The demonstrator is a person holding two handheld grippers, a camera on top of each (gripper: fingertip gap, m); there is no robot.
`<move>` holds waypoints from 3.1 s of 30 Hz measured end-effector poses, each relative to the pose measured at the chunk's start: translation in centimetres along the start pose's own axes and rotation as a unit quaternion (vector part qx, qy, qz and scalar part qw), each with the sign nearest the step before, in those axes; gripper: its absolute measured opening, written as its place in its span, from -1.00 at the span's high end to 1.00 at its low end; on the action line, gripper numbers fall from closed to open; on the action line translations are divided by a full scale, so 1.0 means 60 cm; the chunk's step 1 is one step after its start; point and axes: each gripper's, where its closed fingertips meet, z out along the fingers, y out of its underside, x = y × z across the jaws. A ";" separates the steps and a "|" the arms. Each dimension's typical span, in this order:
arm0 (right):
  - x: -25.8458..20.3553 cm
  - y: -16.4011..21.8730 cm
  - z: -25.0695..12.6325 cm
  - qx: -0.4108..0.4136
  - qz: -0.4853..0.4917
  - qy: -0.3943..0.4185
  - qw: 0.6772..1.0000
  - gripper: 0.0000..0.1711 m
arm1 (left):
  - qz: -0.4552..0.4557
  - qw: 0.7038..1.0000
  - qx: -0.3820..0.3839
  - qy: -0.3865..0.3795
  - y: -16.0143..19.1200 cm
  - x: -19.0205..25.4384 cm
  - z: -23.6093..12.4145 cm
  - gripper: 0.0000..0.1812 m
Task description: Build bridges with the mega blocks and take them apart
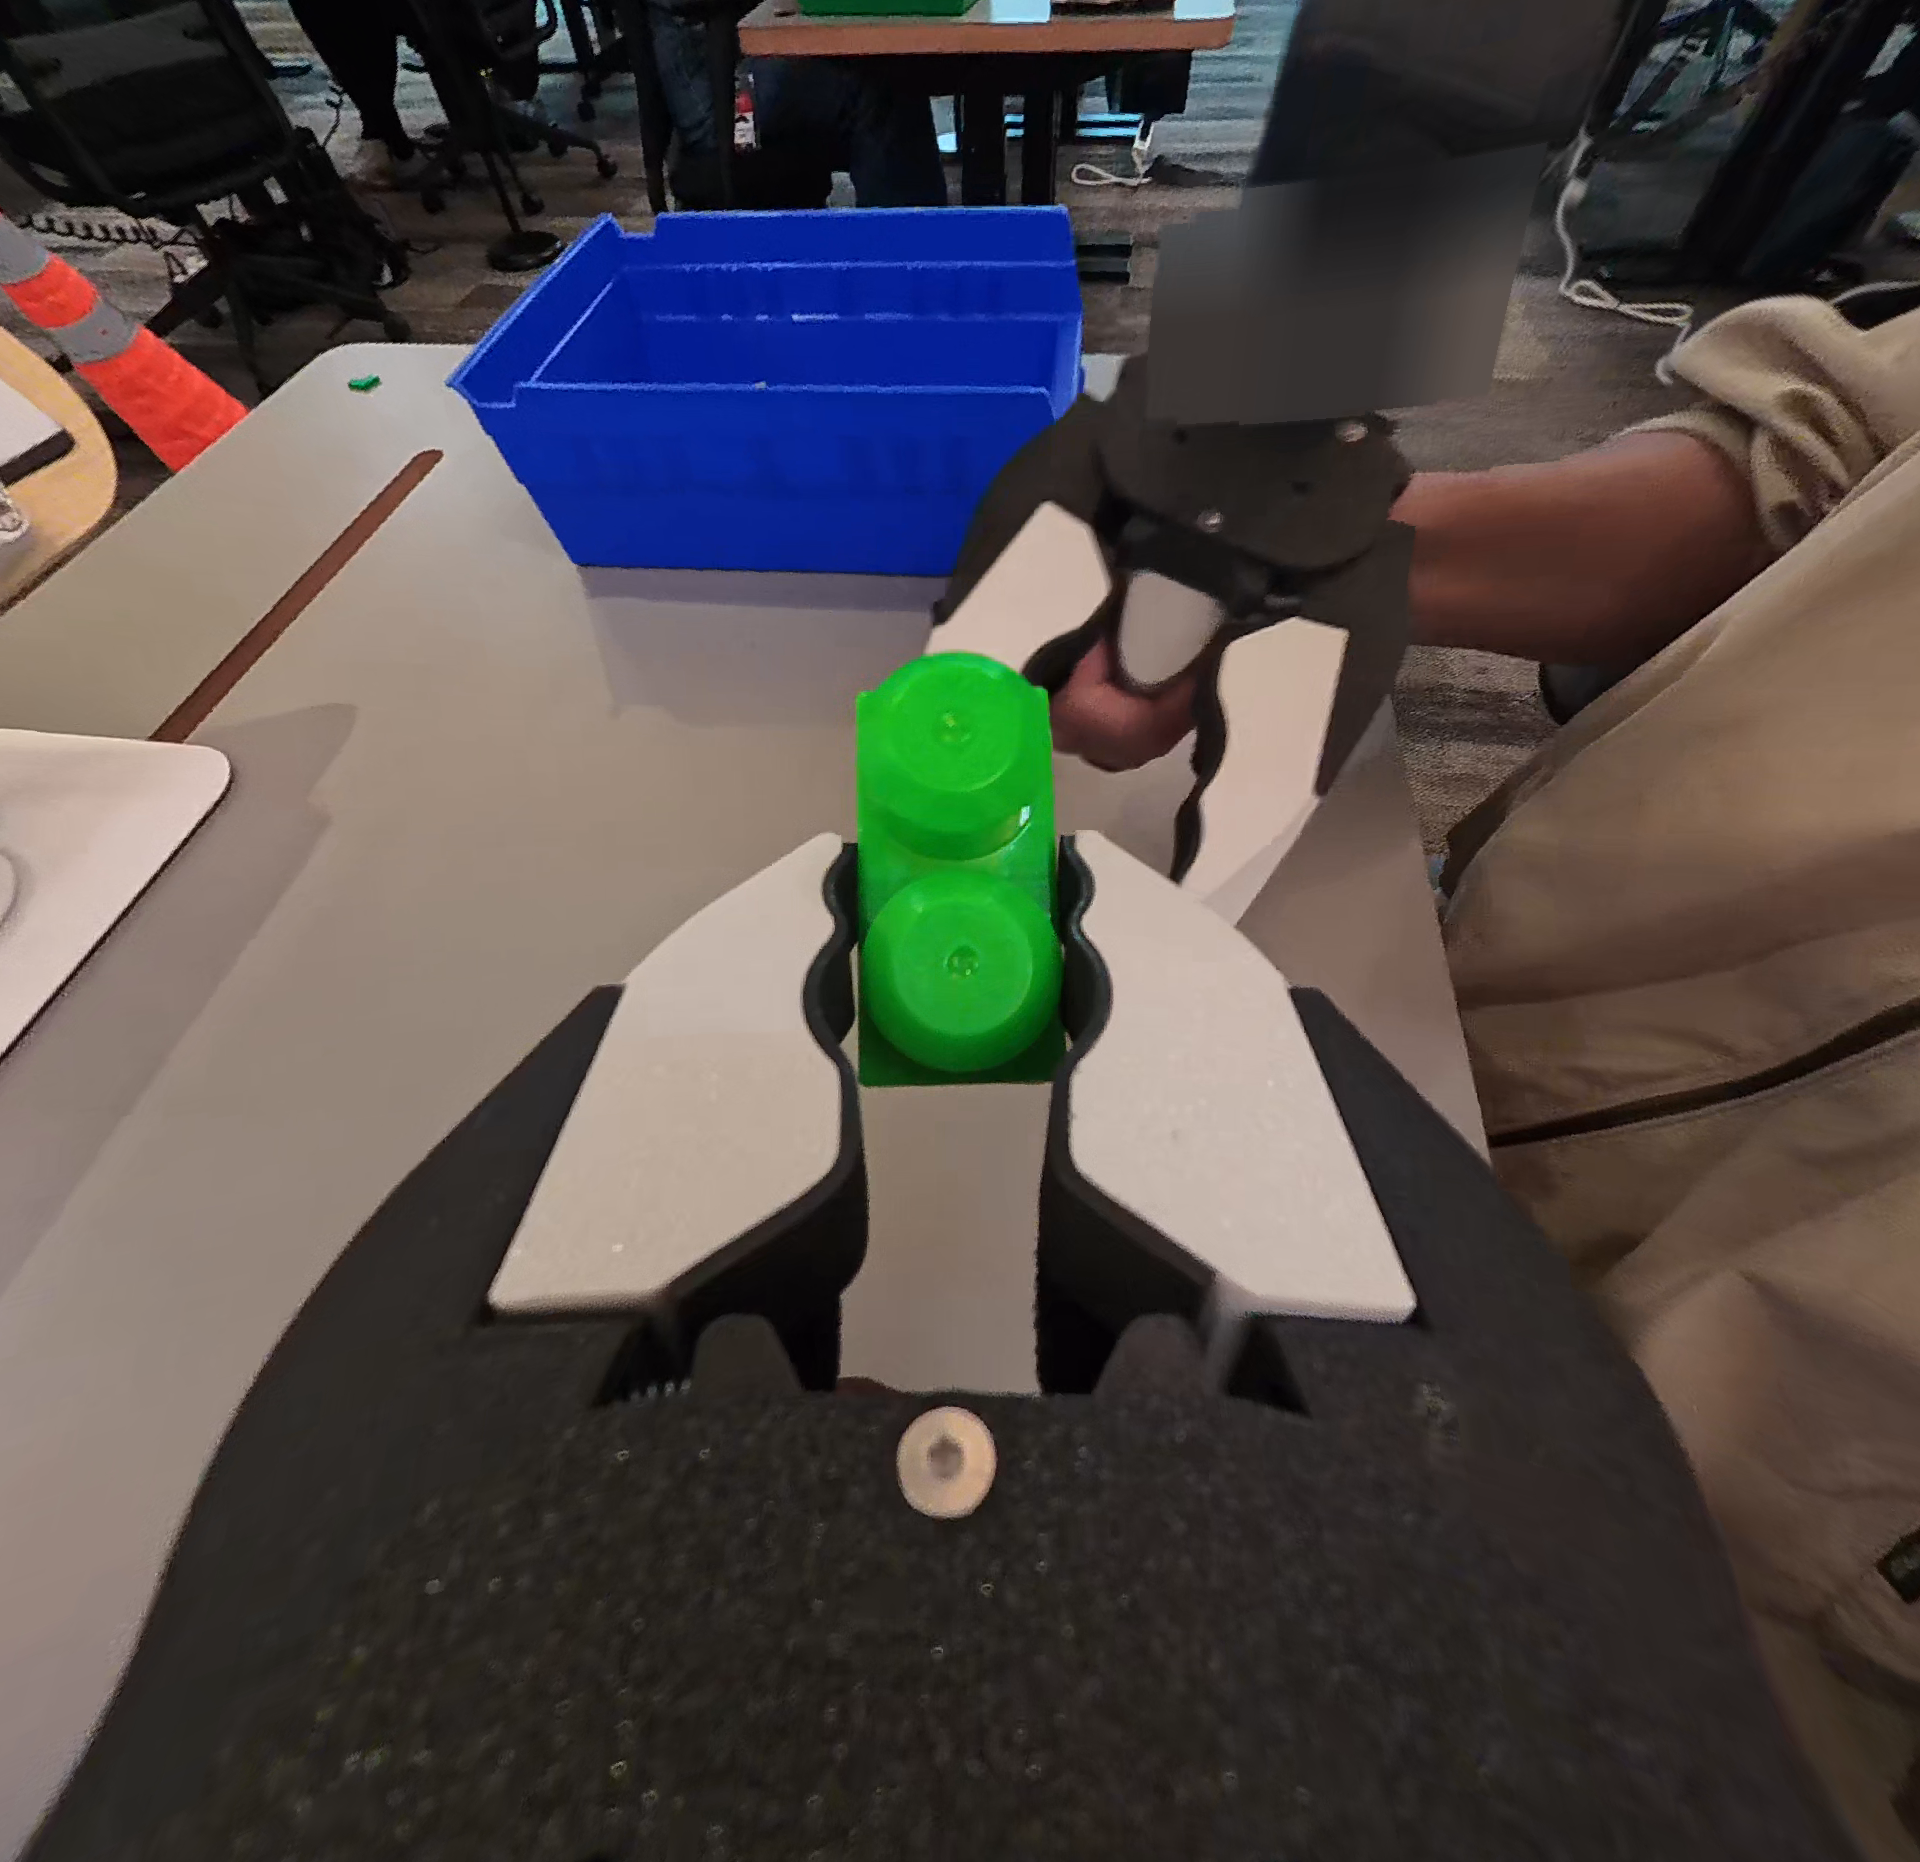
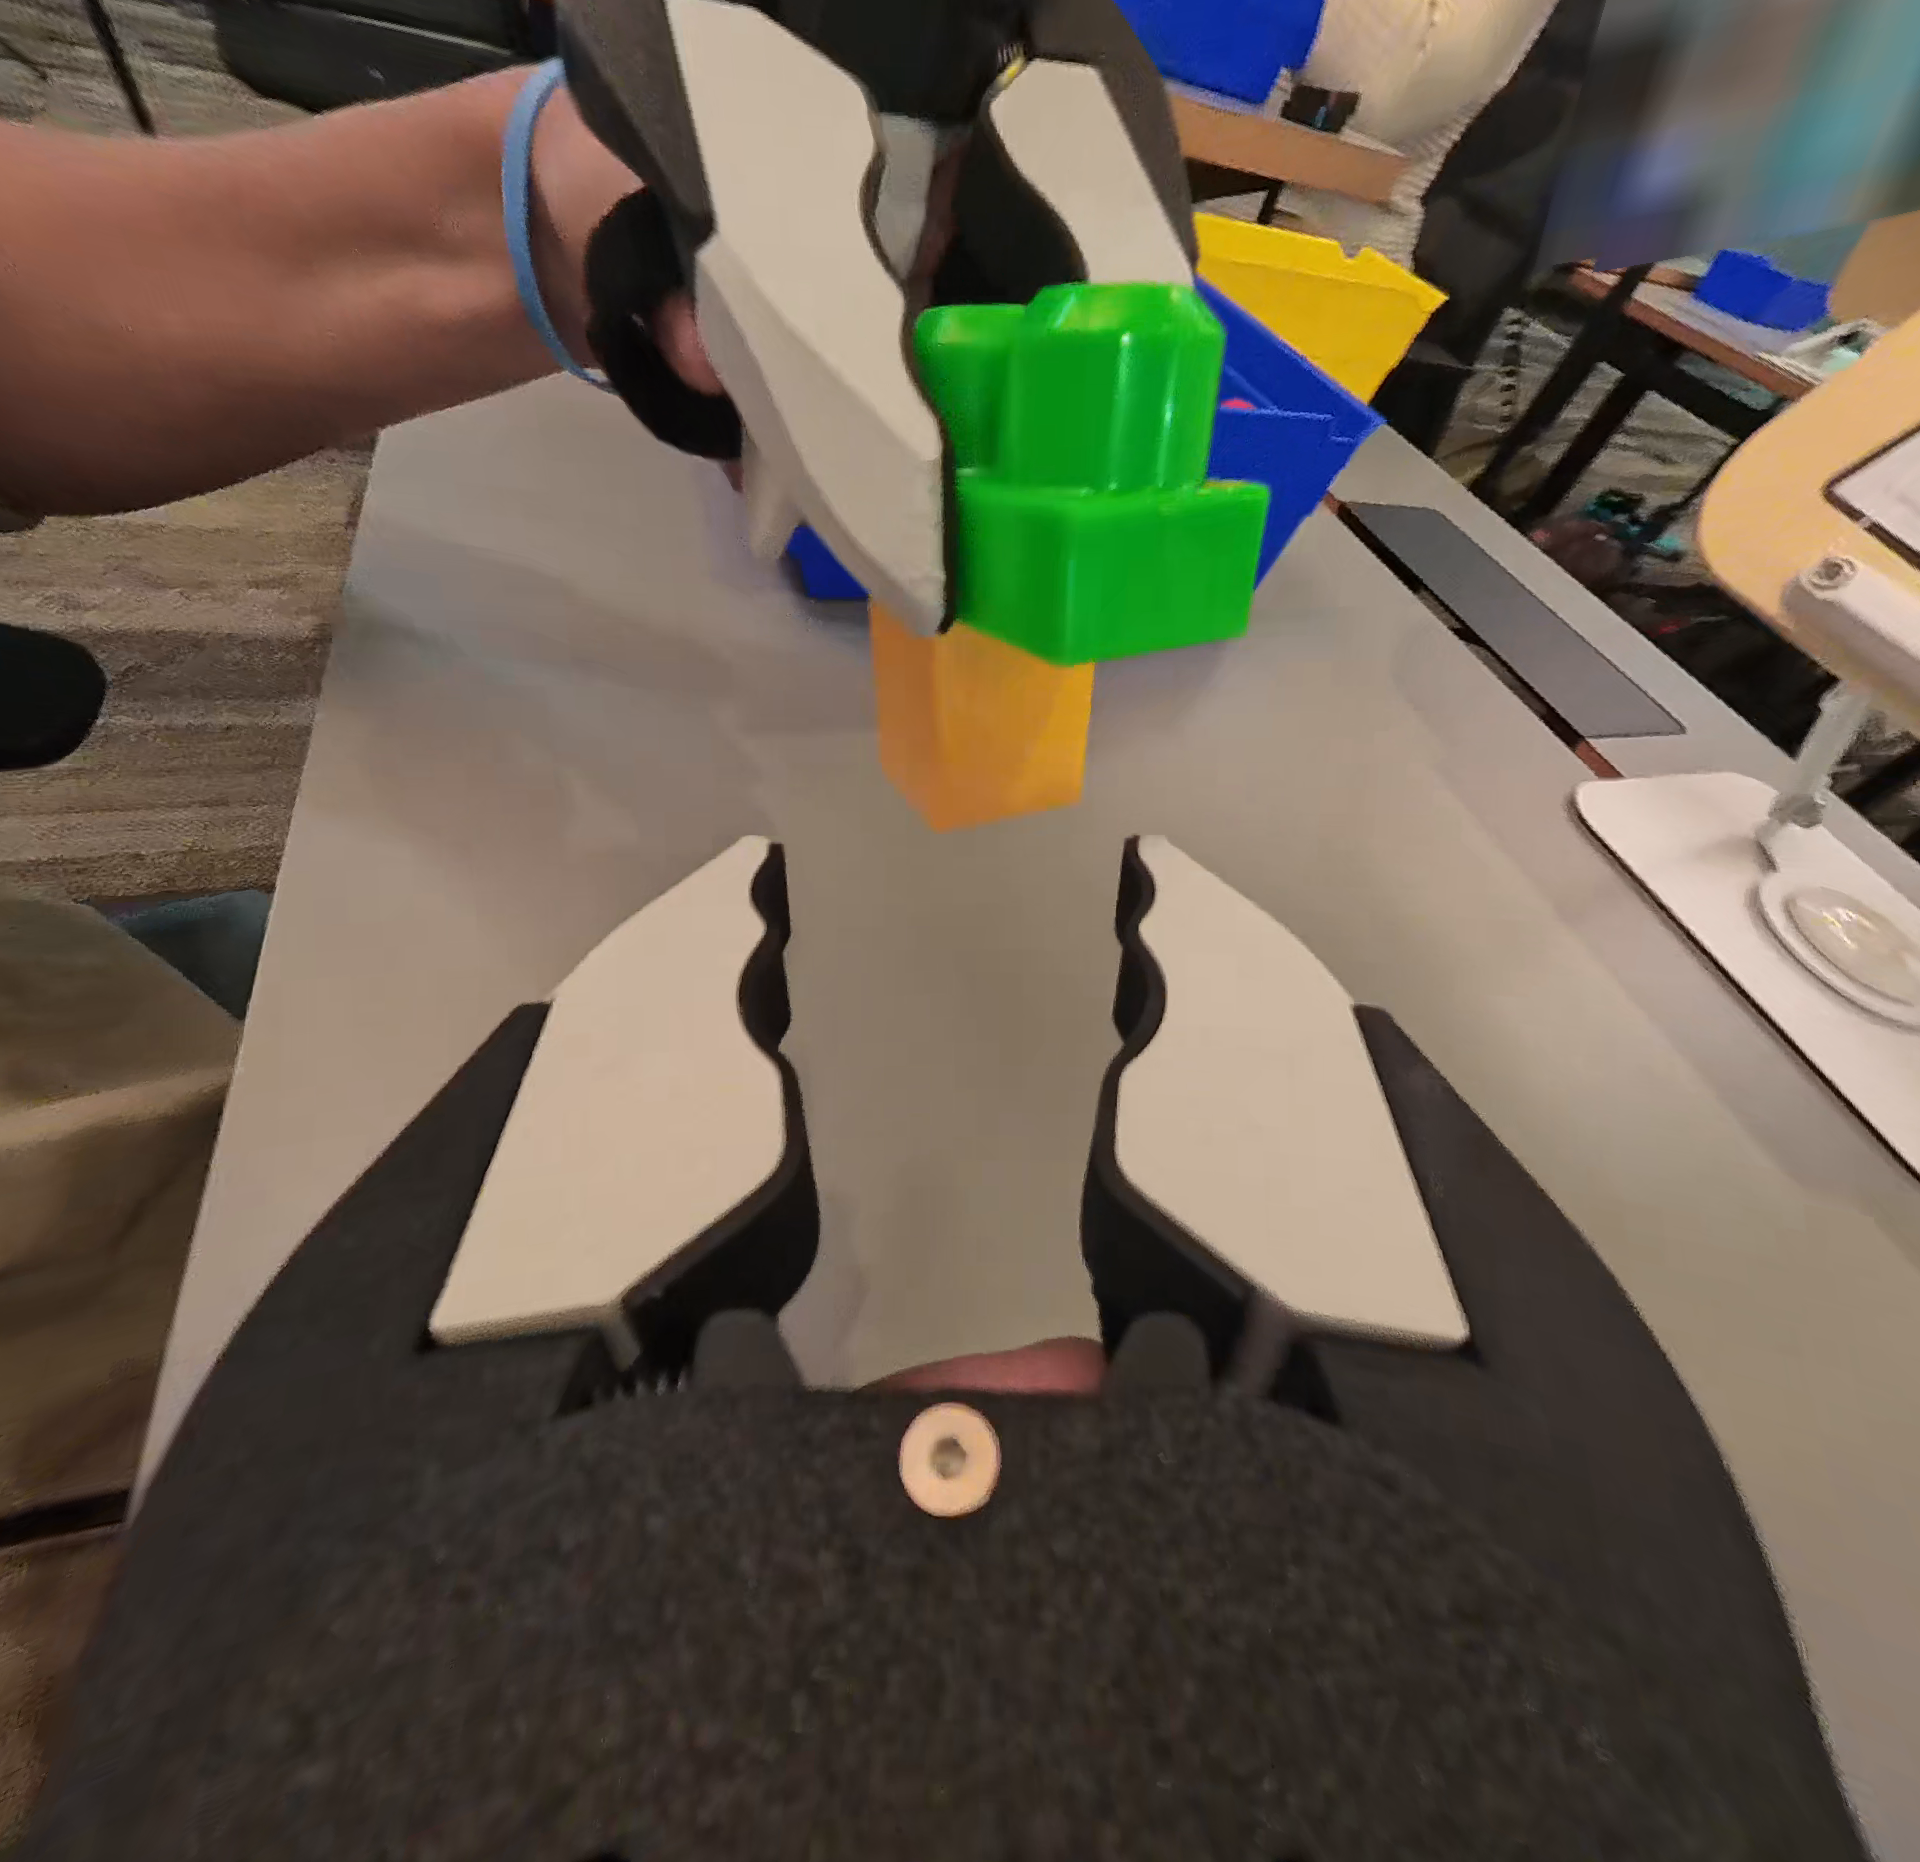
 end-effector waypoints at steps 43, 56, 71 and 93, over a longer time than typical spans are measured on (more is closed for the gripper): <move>0.069 -0.006 -0.116 -0.070 -0.047 0.223 0.971 0.57 | -0.030 0.983 -0.011 -0.183 0.035 -0.039 -0.022 0.61; 0.077 0.012 -0.213 0.002 0.084 0.396 0.914 0.57 | -0.088 0.961 0.013 -0.263 0.033 -0.046 -0.042 0.61; 0.414 0.221 -0.421 -0.152 0.247 0.443 0.848 0.57 | -0.098 0.965 0.004 -0.244 0.039 -0.044 -0.036 0.61; 0.484 0.345 -0.382 -0.257 0.299 0.432 0.811 0.28 | -0.093 0.964 -0.015 -0.248 0.049 -0.045 -0.034 0.61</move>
